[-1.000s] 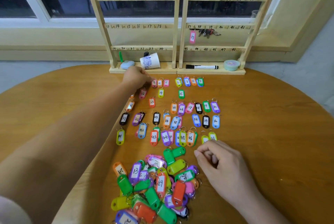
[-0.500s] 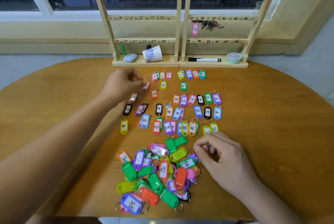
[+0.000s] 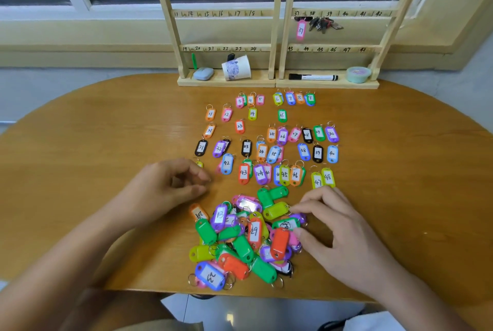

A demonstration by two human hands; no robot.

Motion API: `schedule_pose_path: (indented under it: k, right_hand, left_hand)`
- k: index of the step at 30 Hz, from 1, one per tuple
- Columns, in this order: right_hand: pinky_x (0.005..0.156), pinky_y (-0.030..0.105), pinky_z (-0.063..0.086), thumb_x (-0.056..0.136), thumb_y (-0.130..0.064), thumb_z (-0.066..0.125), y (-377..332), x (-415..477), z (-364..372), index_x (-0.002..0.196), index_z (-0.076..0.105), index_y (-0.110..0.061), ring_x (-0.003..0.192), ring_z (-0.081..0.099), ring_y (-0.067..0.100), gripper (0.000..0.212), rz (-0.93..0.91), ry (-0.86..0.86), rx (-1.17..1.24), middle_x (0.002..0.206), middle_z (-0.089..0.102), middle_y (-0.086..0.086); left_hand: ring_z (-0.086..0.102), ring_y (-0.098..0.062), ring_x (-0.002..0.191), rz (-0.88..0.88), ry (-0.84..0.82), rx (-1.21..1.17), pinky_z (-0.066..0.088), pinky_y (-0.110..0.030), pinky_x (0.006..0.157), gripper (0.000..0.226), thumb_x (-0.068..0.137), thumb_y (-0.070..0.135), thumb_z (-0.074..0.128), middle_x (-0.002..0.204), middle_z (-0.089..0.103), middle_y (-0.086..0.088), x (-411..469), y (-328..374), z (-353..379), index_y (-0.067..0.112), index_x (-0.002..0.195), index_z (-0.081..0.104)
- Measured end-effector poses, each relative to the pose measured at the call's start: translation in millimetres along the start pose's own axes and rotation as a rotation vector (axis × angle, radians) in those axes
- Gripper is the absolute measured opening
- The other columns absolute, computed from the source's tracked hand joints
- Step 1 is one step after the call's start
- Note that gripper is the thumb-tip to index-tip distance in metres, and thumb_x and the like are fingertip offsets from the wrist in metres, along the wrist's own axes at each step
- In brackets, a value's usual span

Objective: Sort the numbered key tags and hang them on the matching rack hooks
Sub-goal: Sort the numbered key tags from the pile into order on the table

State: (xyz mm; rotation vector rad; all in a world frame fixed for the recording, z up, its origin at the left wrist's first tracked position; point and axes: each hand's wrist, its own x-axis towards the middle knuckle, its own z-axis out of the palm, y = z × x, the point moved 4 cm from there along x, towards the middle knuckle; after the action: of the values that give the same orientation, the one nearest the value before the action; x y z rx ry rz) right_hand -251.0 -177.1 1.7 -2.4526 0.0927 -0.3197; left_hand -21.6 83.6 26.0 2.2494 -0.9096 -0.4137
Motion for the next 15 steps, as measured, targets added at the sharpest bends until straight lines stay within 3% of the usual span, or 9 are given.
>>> schedule_pose_path:
  k: [4, 6, 15]
  right_hand:
    - [0.100, 0.021, 0.048, 0.096, -0.035, 0.071, 1.6, 0.0, 0.3, 0.123, 0.071, -0.032, 0.127, 0.054, 0.014, 0.027, 0.005, -0.015, -0.021, 0.120, 0.054, -0.023]
    - [0.100, 0.020, 0.047, 0.095, -0.033, 0.072, 1.3, 0.1, 0.6, 0.122, 0.071, -0.031, 0.125, 0.055, 0.014, 0.027, 0.002, -0.012, -0.027, 0.119, 0.054, -0.023]
    - [0.095, 0.025, 0.048, 0.091, -0.018, 0.081, 5.0, -3.2, -3.7, 0.106, 0.073, -0.028, 0.113, 0.060, 0.015, 0.019, -0.009, 0.067, -0.027, 0.110, 0.061, -0.019]
  left_hand:
    - [0.068, -0.016, 0.106, 0.049, -0.112, -0.015, 0.054, -0.040, 0.096, 0.025, 0.088, 0.036, 0.085, 0.117, 0.073, 0.011, -20.2, -13.1, -1.5, 0.040, 0.112, 0.079]
    - [0.067, -0.019, 0.116, 0.089, -0.151, -0.021, 0.053, -0.045, 0.102, 0.029, 0.088, 0.038, 0.085, 0.126, 0.070, 0.009, -26.1, -12.7, -1.4, 0.039, 0.116, 0.079]
    - [0.066, -0.015, 0.120, 0.136, -0.146, 0.033, 0.051, -0.038, 0.101, 0.022, 0.084, 0.040, 0.087, 0.122, 0.066, 0.015, -27.1, -11.9, 3.8, 0.042, 0.105, 0.080]
